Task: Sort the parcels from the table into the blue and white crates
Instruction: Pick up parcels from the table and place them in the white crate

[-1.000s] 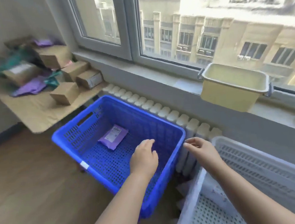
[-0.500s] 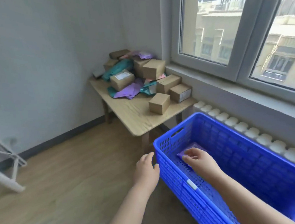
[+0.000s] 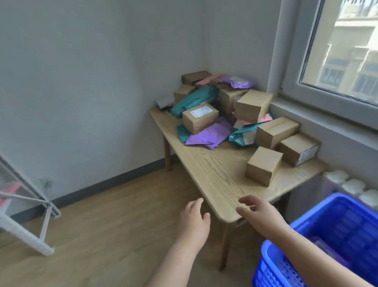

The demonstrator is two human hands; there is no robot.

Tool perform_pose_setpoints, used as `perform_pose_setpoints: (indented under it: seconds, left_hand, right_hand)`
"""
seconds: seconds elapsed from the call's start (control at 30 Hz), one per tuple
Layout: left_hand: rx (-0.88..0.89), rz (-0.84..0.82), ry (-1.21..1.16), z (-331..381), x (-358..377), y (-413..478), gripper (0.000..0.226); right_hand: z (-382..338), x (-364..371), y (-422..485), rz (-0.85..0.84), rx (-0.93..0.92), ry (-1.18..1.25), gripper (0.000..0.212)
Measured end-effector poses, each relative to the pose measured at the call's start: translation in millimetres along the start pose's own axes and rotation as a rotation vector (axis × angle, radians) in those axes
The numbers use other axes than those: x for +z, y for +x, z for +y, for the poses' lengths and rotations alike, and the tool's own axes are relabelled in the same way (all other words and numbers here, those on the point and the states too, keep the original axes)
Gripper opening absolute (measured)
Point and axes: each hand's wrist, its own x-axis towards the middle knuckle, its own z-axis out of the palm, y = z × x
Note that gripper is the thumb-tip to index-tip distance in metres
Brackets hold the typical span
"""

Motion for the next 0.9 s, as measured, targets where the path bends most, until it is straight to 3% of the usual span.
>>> perform_pose_setpoints:
  seconds: [0.43,0.9]
  left_hand:
    - [-0.057,-0.027,0.046,-46.9,-103.0,212.8,0.049]
    - [0.159,-0.226,0.107,-78.9,-187.4,486.2,0.05]
  right_hand:
    - [-123.4,71.5,228.7,-0.046,0.046,0.073,0.029]
    - [-211.3,127.8,424.8,0.202,0.256,0.249,0.034]
